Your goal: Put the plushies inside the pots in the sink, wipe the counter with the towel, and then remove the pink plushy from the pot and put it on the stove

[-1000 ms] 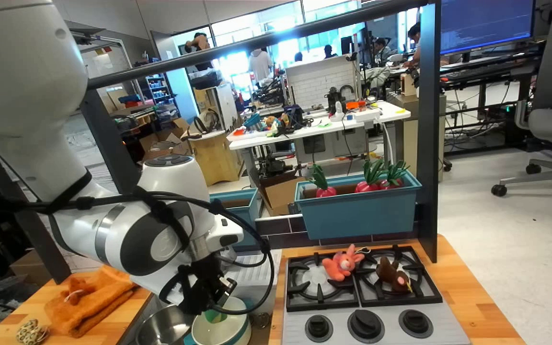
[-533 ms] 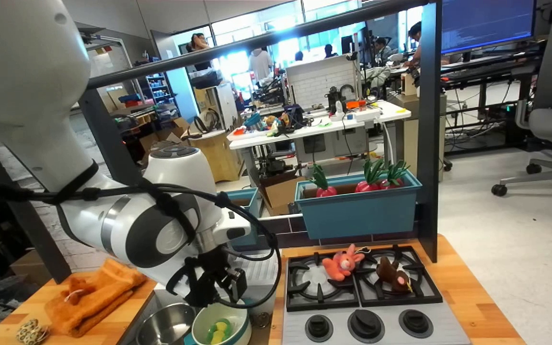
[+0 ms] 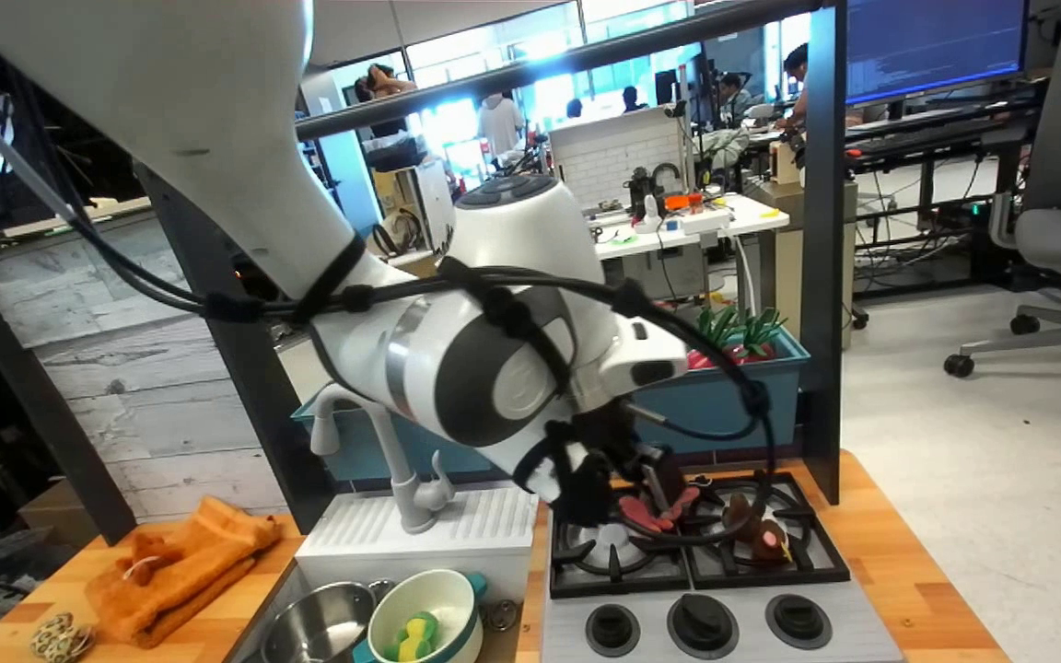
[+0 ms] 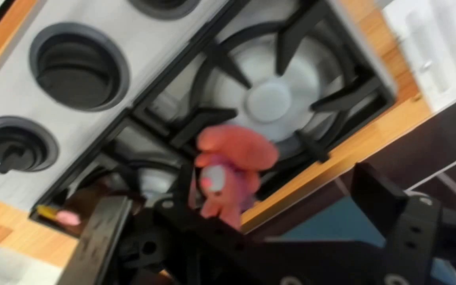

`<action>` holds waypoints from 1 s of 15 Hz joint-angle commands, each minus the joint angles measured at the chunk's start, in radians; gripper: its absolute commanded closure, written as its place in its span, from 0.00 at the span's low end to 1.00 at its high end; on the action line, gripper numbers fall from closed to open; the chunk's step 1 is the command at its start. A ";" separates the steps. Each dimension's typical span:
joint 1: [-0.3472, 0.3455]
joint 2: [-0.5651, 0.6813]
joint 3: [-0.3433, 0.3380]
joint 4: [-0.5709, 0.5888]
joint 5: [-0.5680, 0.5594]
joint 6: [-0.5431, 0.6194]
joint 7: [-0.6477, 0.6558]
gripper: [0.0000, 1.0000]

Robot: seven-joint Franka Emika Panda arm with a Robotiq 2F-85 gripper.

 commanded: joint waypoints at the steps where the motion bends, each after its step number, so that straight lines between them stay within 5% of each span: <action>1: 0.051 0.110 -0.111 0.151 0.049 -0.002 0.111 0.00; 2: 0.058 0.137 -0.129 0.188 0.050 -0.017 0.137 0.00; 4: 0.072 0.173 -0.152 0.227 0.052 -0.029 0.177 0.26; 9: 0.105 0.230 -0.172 0.295 0.053 -0.044 0.237 0.60; 12: 0.111 0.229 -0.181 0.304 0.052 -0.062 0.254 0.59; 15: 0.115 0.193 -0.174 0.265 0.051 -0.055 0.249 0.43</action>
